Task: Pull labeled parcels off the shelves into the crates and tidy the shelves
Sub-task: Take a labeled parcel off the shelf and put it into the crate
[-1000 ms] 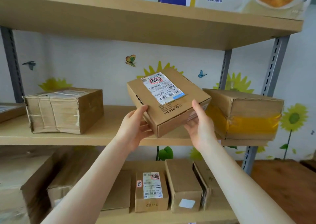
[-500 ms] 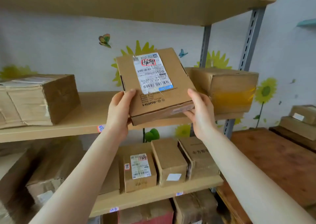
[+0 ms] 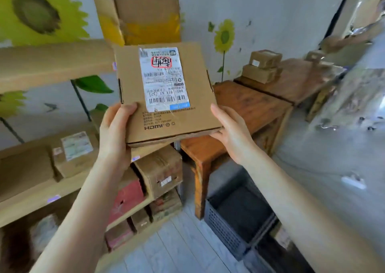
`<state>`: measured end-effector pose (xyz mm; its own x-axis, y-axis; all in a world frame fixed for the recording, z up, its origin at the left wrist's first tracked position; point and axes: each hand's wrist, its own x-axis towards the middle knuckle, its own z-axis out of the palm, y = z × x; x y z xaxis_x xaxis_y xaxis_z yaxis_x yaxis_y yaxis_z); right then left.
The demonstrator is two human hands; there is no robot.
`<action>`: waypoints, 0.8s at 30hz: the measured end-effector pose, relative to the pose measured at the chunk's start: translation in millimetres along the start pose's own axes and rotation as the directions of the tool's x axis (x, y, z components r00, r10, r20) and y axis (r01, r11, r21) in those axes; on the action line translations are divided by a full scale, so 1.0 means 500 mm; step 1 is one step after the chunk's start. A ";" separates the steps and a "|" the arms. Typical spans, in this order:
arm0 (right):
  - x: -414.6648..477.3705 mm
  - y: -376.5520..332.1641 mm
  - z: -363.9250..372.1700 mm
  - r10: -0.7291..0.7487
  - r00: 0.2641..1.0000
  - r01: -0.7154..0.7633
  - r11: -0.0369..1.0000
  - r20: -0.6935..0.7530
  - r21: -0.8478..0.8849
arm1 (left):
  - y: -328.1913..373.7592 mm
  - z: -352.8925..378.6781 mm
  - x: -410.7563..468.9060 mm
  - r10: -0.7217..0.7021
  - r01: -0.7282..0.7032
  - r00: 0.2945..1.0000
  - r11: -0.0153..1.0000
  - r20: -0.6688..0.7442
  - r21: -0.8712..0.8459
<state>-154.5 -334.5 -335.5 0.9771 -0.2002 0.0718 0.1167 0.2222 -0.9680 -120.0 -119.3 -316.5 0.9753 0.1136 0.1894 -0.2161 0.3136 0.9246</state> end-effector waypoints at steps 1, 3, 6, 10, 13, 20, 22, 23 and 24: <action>-0.021 0.006 -0.059 0.026 0.998 -0.027 1.000 -0.050 -0.009 | -0.033 0.036 -0.024 -0.033 0.033 0.999 0.999 0.036 0.006; -0.064 0.016 -0.182 0.075 0.986 -0.082 0.996 -0.150 -0.041 | -0.104 0.115 -0.074 -0.132 0.129 0.985 0.991 0.112 0.032; -0.131 0.042 -0.360 0.121 0.947 -0.151 0.985 -0.297 -0.080 | -0.219 0.234 -0.147 -0.292 0.279 0.933 0.956 0.210 0.090; -0.214 0.099 -0.556 0.220 0.854 -0.261 0.965 -0.471 -0.024 | -0.364 0.374 -0.230 -0.454 0.379 0.831 0.885 0.323 0.268; -0.264 0.154 -0.668 0.311 0.766 -0.310 0.945 -0.563 0.100 | -0.485 0.463 -0.272 -0.572 0.421 0.728 0.808 0.378 0.412; -0.308 0.351 -0.858 0.498 0.502 -0.447 0.849 -0.707 0.281 | -0.794 0.610 -0.319 -0.700 0.090 0.495 0.631 0.516 0.770; -0.306 0.431 -0.904 0.539 0.423 -0.486 0.813 -0.728 0.320 | -0.895 0.632 -0.331 -0.739 0.007 0.442 0.570 0.509 0.822; -0.305 0.475 -0.926 0.557 0.381 -0.511 0.792 -0.738 0.334 | -0.948 0.639 -0.339 -0.756 -0.035 0.420 0.540 0.503 0.841; -0.305 0.522 -0.948 0.575 0.341 -0.543 0.766 -0.744 0.343 | -1.001 0.642 -0.350 -0.772 -0.077 0.405 0.506 0.490 0.859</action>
<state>-357.2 -698.4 -713.2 0.2675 -0.6507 -0.7107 -0.3802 0.6064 -0.6984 -167.8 -598.6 -706.3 0.5839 -0.6583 -0.4751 -0.1448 -0.6603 0.7369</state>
